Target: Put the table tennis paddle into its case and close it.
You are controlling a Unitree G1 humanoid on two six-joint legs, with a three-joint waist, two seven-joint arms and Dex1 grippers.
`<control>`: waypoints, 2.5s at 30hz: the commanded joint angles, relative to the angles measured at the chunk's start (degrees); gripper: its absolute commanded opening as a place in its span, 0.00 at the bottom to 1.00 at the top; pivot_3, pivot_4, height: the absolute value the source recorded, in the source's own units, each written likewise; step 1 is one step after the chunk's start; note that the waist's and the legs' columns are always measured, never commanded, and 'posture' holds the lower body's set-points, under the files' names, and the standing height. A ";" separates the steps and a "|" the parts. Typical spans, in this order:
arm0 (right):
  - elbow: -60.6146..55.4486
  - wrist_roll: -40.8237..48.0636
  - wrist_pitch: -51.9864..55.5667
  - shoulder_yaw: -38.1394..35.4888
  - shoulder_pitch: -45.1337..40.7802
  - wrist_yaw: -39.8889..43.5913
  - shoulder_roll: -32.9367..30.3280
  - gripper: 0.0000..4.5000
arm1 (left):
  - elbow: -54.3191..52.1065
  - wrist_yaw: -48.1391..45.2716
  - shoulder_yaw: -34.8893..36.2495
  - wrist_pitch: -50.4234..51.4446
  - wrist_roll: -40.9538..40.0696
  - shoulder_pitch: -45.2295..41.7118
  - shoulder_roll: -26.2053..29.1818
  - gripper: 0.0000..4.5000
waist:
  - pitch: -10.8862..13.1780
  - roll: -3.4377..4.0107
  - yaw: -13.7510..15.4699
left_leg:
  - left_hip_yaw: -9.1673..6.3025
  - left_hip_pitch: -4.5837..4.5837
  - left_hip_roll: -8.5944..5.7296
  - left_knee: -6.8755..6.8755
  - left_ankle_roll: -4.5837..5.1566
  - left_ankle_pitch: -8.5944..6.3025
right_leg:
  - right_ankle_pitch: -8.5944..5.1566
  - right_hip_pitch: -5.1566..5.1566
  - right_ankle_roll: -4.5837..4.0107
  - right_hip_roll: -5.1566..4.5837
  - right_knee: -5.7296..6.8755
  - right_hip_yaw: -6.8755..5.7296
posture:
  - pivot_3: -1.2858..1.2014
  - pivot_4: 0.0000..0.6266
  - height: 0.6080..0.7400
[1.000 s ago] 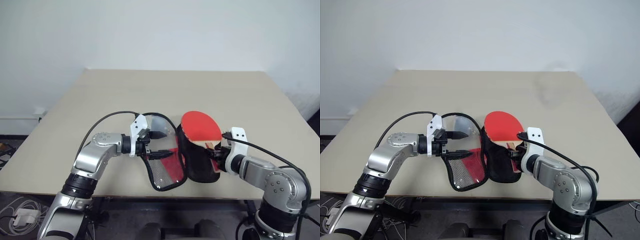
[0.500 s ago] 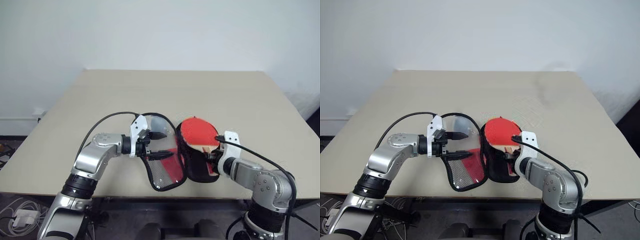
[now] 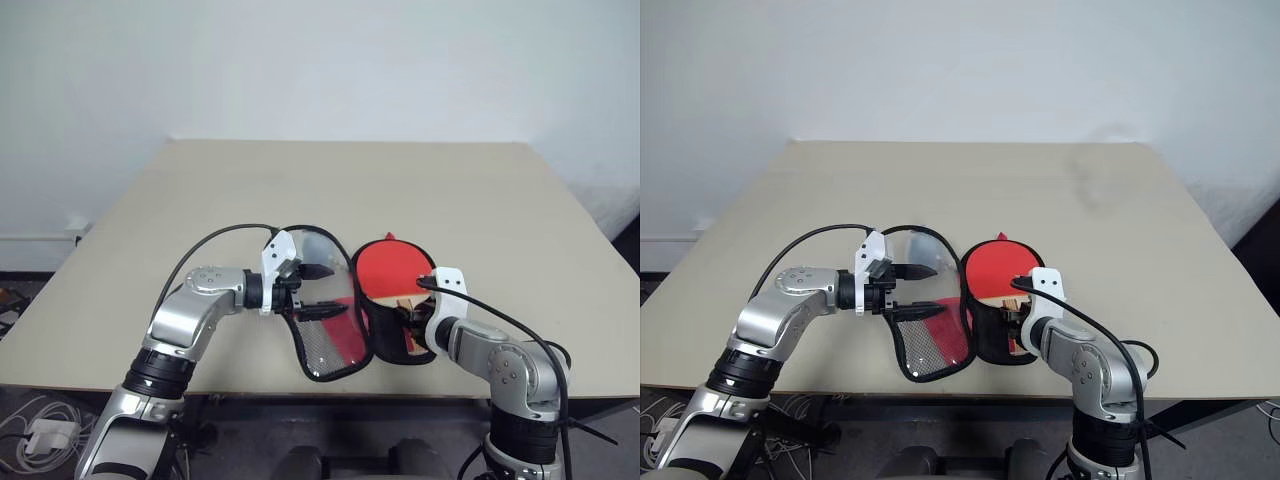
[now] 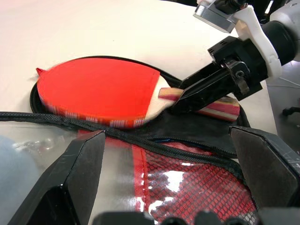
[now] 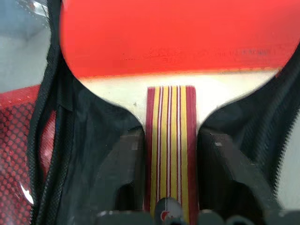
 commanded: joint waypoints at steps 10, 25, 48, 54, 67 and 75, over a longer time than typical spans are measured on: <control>-13.21 13.69 -1.12 -11.37 -3.88 15.63 -8.97 0.91 | -0.63 0.10 3.74 1.20 -2.11 -2.11 1.32 1.00 | 0.01 0.02 0.01 | -0.02 0.00 -0.01 0.00 0.05 -0.03 | 0.00 0.01 0.01 0.00 -0.03 -0.01 | 0.52 0.00 0.82; 8.35 10.89 -16.82 -11.85 -10.72 14.86 -14.13 0.92 | 1.97 -3.54 13.42 2.76 -4.55 -1.22 12.97 0.56 | 0.02 0.03 -0.11 | 0.03 0.01 0.01 -0.08 0.00 0.00 | 0.00 -0.04 0.01 0.01 -0.03 0.02 | 0.52 0.00 0.82; 12.70 10.60 -32.06 -1.27 -4.54 30.84 -27.72 0.92 | 7.35 -1.43 2.08 1.76 1.76 1.09 2.15 0.32 | 0.01 -0.01 0.53 | -0.01 -0.04 -0.03 0.04 0.02 -0.01 | 0.00 0.09 0.01 -0.04 -0.10 -0.01 | 0.52 0.00 0.82; 9.29 12.87 -31.37 -2.79 -2.40 30.20 -27.40 0.92 | 6.17 -4.14 3.25 1.83 0.93 1.05 4.32 0.32 | 0.01 0.01 0.31 | -0.01 -0.03 -0.02 0.01 0.02 -0.01 | 0.00 0.05 0.01 -0.02 -0.10 0.00 | 0.52 0.00 0.82; 9.11 20.00 -32.28 -8.45 -5.48 28.49 -23.63 0.92 | 2.47 -7.56 2.54 3.67 -3.33 -0.45 2.53 0.32 | 0.01 -0.01 0.55 | -0.03 -0.04 -0.02 0.05 0.04 -0.02 | 0.00 0.10 0.01 -0.03 -0.10 -0.02 | 0.52 0.00 0.82; 8.32 28.59 -32.06 -15.32 -7.51 24.15 -21.33 0.92 | 0.46 -7.96 -0.43 6.96 -6.02 -7.21 -5.36 0.32 | 0.01 0.00 0.43 | 0.00 -0.03 -0.05 0.08 0.04 -0.02 | 0.00 0.12 0.01 -0.03 -0.10 0.02 | 0.52 0.00 0.82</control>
